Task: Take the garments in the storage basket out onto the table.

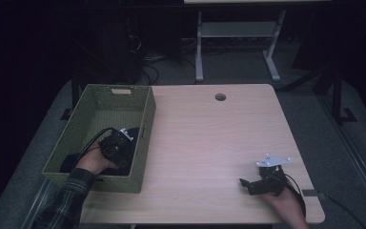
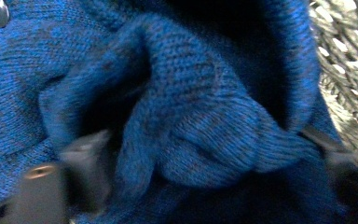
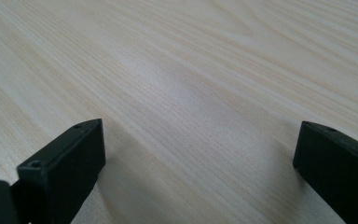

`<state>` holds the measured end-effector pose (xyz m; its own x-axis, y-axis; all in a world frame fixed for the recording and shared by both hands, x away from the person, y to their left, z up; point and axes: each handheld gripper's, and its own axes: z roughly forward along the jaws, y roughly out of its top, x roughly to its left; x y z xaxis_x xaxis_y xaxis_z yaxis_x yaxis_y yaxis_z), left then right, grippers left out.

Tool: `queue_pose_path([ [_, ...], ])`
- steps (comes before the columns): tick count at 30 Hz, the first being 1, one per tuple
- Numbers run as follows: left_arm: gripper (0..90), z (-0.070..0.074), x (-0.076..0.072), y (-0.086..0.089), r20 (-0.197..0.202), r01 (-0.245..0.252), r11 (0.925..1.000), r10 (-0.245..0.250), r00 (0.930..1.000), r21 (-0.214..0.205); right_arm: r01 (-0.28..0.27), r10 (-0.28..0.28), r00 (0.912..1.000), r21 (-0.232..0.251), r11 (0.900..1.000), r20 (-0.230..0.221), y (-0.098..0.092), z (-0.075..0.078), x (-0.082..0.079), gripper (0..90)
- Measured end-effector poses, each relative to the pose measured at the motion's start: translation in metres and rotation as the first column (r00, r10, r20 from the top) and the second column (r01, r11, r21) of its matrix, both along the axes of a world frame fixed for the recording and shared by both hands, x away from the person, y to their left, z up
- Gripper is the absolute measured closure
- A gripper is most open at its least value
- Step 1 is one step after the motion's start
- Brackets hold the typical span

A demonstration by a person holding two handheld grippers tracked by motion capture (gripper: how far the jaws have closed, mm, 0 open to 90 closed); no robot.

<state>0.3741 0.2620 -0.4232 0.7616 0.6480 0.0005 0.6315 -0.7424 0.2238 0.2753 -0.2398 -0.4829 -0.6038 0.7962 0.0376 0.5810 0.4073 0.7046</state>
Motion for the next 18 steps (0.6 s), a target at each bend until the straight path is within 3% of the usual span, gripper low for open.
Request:
queue_pose_path([
  [3,37.6,0.003,0.0,0.002,-0.004,0.023,0.9996,-0.023,0.9997,-0.019,0.0,0.0,1.0,0.0,1.0,0.001,0.0,0.0,0.0,1.7],
  [5,53.6,0.005,-0.001,0.003,-0.015,0.023,0.9987,-0.024,0.9996,-0.046,-0.001,0.001,1.0,0.0,1.0,0.0,0.0,0.0,0.0,1.7],
  [7,61.5,0.006,0.0,0.004,-0.025,0.018,0.998,-0.019,0.9995,-0.061,0.0,0.0,1.0,0.0,1.0,0.0,0.0,0.0,0.0,1.6],
  [18,68.2,0.018,0.0,0.013,-0.022,-0.016,0.9924,0.013,0.9997,-0.122,-0.001,0.001,1.0,0.0,1.0,0.0,0.0,0.0,0.0,1.7],
])
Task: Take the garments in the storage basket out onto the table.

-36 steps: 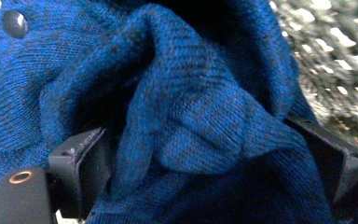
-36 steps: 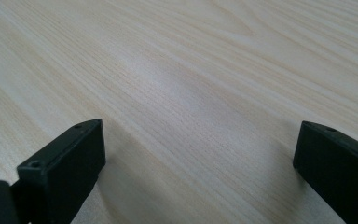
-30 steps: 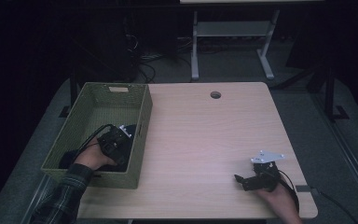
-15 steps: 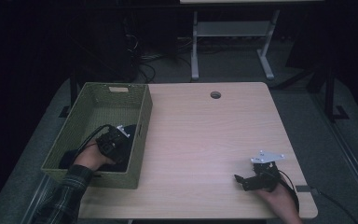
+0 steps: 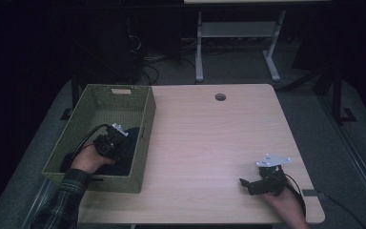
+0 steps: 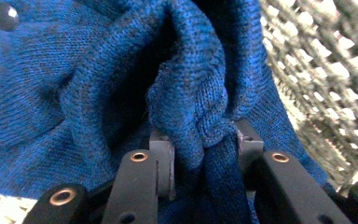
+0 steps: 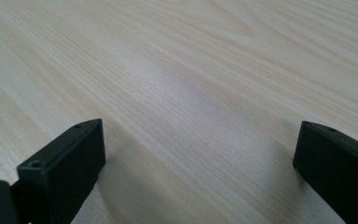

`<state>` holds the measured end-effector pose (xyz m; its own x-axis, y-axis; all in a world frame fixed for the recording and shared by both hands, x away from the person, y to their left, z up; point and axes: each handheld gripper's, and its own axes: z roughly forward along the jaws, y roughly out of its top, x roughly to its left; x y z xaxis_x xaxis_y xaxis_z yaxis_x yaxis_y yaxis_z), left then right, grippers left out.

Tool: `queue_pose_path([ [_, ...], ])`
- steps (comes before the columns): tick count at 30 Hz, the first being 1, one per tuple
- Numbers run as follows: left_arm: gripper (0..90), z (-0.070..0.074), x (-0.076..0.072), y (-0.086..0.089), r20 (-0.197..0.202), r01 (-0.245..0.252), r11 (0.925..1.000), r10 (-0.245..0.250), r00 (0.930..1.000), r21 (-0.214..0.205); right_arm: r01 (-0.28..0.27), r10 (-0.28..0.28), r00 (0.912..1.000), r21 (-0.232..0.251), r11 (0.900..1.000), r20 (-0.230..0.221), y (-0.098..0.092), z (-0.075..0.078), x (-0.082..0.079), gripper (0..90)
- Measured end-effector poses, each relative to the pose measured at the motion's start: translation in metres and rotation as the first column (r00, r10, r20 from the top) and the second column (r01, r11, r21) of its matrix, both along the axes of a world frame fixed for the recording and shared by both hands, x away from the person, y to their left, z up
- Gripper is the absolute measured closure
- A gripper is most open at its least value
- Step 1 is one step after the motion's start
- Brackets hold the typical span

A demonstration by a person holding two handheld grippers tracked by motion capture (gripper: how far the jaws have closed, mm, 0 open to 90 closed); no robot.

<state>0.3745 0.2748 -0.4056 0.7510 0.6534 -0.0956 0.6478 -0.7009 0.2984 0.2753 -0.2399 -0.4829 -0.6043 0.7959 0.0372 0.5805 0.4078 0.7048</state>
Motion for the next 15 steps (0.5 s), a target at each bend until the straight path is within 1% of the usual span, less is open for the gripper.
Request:
queue_pose_path([
  [5,68.5,0.018,-0.003,0.01,0.05,-0.028,0.9984,0.031,0.9983,-0.049,0.0,0.0,1.0,0.0,1.0,0.0,0.0,0.0,0.0,1.7],
  [6,68.6,0.018,-0.003,0.01,0.05,-0.028,0.9984,0.031,0.9983,-0.049,0.0,0.0,1.0,0.0,1.0,0.0,0.0,0.0,0.0,1.7],
  [11,69.3,0.033,-0.005,0.017,0.072,-0.033,0.9954,0.039,0.9966,-0.09,0.001,-0.001,1.0,0.0,1.0,0.0,0.0,0.0,0.0,1.7],
  [13,69.5,0.038,-0.006,0.018,0.075,-0.028,0.9953,0.035,0.9966,-0.093,0.0,0.0,1.0,0.0,1.0,0.0,0.0,0.0,0.0,1.7],
  [14,69.7,0.038,-0.006,0.018,0.075,-0.028,0.9953,0.035,0.9966,-0.093,0.0,0.0,1.0,0.0,1.0,0.0,0.0,0.0,0.0,1.7],
  [15,69.9,0.044,-0.007,0.018,0.082,-0.023,0.9956,0.03,0.9962,-0.09,0.0,0.0,1.0,0.0,1.0,0.0,0.0,0.0,0.0,1.7],
])
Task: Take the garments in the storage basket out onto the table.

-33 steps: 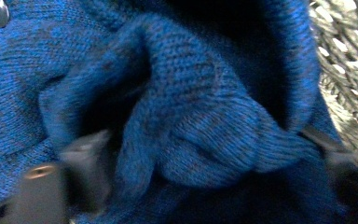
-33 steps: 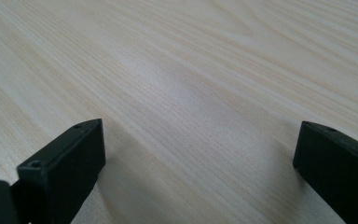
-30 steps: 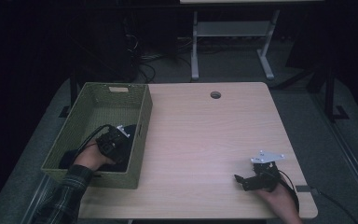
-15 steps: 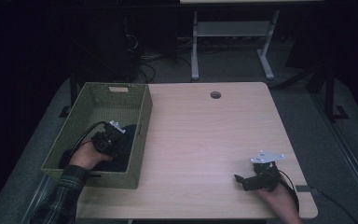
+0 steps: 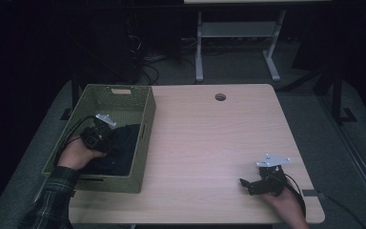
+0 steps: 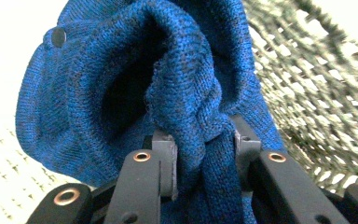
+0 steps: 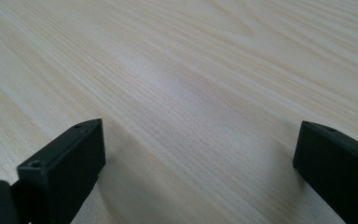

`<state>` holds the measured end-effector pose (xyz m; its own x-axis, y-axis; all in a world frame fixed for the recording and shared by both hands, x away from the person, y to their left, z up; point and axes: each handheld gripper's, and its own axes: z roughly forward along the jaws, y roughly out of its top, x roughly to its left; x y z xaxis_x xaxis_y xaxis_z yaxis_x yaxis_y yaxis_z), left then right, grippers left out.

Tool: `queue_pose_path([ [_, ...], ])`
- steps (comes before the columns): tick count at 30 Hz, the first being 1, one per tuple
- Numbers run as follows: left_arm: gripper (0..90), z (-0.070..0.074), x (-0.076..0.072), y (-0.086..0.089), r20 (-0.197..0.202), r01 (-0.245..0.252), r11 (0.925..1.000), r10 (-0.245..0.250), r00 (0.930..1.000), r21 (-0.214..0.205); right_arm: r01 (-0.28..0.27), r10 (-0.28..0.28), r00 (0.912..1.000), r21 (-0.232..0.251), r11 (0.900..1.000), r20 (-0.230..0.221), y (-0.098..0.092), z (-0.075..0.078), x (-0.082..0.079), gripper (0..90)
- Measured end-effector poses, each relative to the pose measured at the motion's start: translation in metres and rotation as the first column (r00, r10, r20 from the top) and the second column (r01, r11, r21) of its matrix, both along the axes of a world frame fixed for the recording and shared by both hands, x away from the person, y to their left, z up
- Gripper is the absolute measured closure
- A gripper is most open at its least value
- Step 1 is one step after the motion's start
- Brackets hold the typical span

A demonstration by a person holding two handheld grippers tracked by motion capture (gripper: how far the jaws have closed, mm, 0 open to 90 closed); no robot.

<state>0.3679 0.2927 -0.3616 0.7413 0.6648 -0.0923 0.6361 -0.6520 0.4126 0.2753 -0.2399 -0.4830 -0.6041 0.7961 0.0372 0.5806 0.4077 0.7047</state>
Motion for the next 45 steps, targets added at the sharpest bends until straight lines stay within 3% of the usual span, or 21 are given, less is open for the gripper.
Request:
queue_pose_path([
  [9,71.7,0.026,-0.002,0.003,0.034,-0.001,0.9998,0.001,0.9994,-0.018,-0.001,0.001,1.0,-0.001,1.0,0.0,0.0,0.0,0.0,1.7],
  [21,72.8,0.056,-0.002,0.004,0.061,0.012,0.9999,-0.012,0.9981,-0.001,0.0,0.0,1.0,-0.001,1.0,0.0,0.0,0.0,0.0,1.7],
  [29,72.9,0.084,-0.003,0.007,0.095,0.017,0.9998,-0.017,0.9953,0.002,0.001,-0.001,1.0,-0.001,1.0,0.001,0.0,0.0,0.0,1.8],
  [45,73.2,0.123,-0.007,0.003,0.133,0.044,0.9982,-0.038,0.9904,-0.041,0.002,-0.002,1.0,0.0,1.0,0.0,0.0,0.0,0.0,1.8],
])
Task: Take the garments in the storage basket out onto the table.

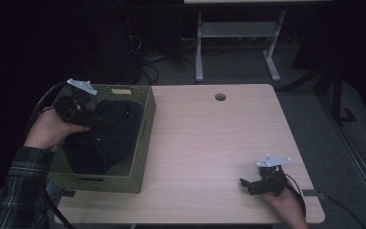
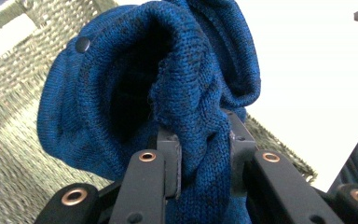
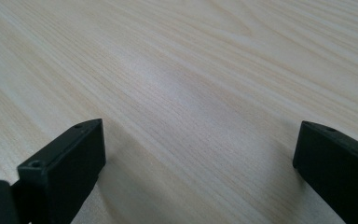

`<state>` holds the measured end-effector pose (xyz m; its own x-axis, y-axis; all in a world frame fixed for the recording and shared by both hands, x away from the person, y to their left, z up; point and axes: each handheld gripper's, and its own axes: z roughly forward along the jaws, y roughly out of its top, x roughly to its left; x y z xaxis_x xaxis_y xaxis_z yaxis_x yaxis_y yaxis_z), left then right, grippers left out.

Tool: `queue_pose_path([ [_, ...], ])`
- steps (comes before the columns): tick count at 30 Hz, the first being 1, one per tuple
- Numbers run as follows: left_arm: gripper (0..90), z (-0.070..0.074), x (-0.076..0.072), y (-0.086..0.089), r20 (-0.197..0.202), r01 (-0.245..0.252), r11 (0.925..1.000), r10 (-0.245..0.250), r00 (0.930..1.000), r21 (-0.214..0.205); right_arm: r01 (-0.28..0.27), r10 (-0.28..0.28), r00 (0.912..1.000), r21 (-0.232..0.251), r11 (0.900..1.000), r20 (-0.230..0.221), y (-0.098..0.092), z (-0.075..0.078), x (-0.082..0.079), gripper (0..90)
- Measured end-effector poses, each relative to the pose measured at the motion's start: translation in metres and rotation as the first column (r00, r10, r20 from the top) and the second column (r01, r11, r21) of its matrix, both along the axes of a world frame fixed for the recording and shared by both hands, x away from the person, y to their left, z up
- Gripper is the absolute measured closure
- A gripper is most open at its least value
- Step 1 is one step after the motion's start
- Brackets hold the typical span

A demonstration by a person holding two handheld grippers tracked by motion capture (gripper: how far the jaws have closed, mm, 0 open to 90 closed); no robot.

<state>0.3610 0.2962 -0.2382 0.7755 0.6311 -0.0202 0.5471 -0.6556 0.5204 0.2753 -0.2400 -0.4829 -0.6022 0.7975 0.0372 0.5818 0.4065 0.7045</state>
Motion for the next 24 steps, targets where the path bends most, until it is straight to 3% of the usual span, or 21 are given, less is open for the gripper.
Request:
queue_pose_path([
  [12,73.2,0.022,0.003,-0.027,0.018,0.038,0.9992,-0.038,0.9991,0.009,-0.001,0.001,1.0,0.0,1.0,0.0,0.0,0.0,0.0,1.7],
  [19,73.4,0.047,0.002,-0.047,0.044,0.057,0.9981,-0.058,0.9974,0.024,-0.001,0.001,1.0,0.0,1.0,0.0,0.0,0.0,0.0,1.7],
  [24,73.4,0.061,-0.002,-0.057,0.067,0.062,0.998,-0.063,0.9958,0.013,-0.001,0.001,1.0,0.001,1.0,0.001,0.0,0.0,0.0,1.7],
])
